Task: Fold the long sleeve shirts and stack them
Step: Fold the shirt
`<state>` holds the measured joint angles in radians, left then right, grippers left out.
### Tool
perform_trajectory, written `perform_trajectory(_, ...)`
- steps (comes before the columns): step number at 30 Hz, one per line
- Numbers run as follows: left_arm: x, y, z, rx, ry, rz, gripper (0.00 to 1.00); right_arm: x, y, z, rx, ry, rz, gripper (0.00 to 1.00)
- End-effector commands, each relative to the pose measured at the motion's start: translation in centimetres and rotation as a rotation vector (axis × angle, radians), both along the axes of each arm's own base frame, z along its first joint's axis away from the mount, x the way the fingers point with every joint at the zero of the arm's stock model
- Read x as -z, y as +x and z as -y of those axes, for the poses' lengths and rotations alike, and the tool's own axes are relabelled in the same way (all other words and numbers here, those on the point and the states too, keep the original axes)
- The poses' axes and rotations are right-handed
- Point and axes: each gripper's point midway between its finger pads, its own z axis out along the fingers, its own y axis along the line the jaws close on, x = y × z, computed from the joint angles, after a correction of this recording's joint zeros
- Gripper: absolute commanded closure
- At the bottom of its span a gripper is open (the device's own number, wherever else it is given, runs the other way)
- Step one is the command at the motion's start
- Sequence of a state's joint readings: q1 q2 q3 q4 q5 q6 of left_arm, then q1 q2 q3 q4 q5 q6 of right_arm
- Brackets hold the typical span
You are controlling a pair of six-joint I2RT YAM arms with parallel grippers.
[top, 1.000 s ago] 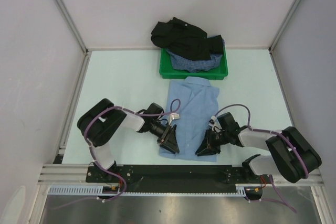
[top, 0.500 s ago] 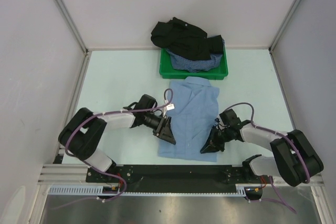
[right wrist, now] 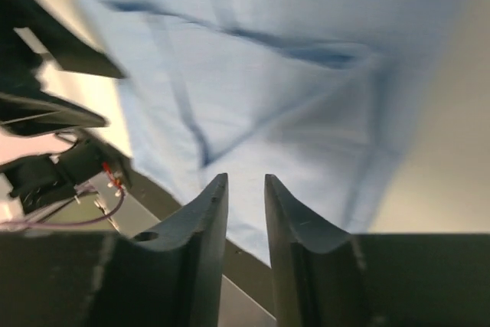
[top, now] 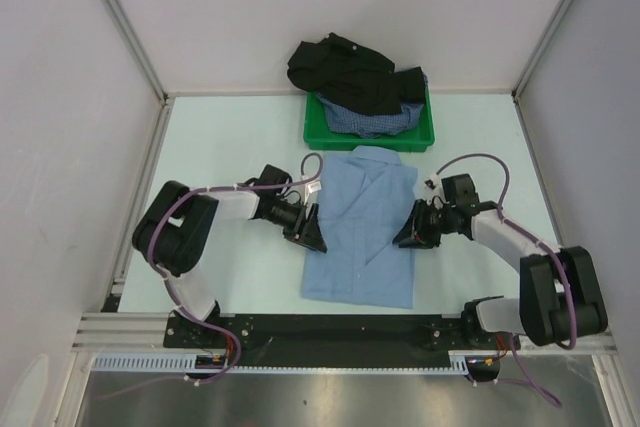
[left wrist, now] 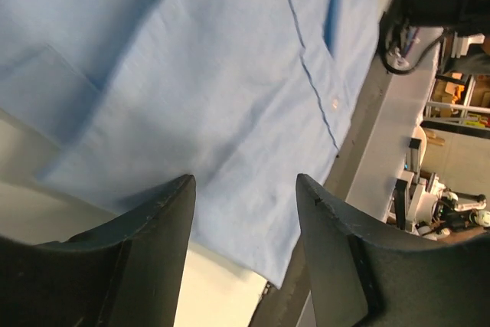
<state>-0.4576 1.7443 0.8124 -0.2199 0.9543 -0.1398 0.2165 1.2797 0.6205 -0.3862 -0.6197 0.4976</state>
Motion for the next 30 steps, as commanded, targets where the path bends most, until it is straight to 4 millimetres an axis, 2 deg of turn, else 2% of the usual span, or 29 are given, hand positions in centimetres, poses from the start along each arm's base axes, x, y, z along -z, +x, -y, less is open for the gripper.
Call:
perform_trajectory(1,0.4,2.5,0.5,0.002,0.033,0.038,0.40,3.3,-0.9,1.7,0.025,-0.068,-0.083,0.66)
perform_trajectory(3,0.8,2.7,0.4,-0.003,0.042,0.036,0.40,3.4,-0.9,2.3,0.029,-0.097,-0.087,0.66)
perform_trajectory(7,0.8,3.3,-0.2,-0.005,0.057,0.073,0.40,3.5,-1.1,3.7,0.088,-0.138,-0.129,0.51)
perform_trajectory(9,0.2,3.9,-0.4,-0.018,0.045,0.096,0.40,3.3,-0.6,4.7,0.123,-0.168,-0.110,0.50)
perform_trajectory(12,0.0,4.1,-0.7,-0.021,0.050,0.116,0.39,3.4,0.0,4.6,0.124,-0.165,-0.080,0.50)
perform_trajectory(15,0.0,3.9,-0.8,-0.011,0.051,0.119,0.39,3.7,0.4,4.2,0.113,-0.139,-0.080,0.60)
perform_trajectory(18,0.0,3.9,-0.9,-0.008,0.053,0.126,0.39,3.8,0.6,3.9,0.114,-0.119,-0.098,0.64)
perform_trajectory(23,0.6,4.2,-1.0,-0.013,0.072,0.135,0.39,4.4,0.8,3.9,0.113,-0.118,-0.106,0.65)
perform_trajectory(26,0.8,4.5,-1.2,-0.021,0.090,0.152,0.39,4.4,0.8,3.8,0.101,-0.114,-0.100,0.78)
perform_trajectory(27,0.8,4.6,-1.2,-0.021,0.092,0.155,0.39,4.4,0.7,3.8,0.102,-0.112,-0.106,0.91)
perform_trajectory(28,0.7,4.8,-1.1,-0.021,0.090,0.161,0.39,4.3,0.6,3.8,0.100,-0.113,-0.108,0.97)
perform_trajectory(30,0.1,4.7,-0.8,-0.012,0.064,0.167,0.39,4.3,-0.6,4.2,0.117,-0.125,-0.137,1.00)
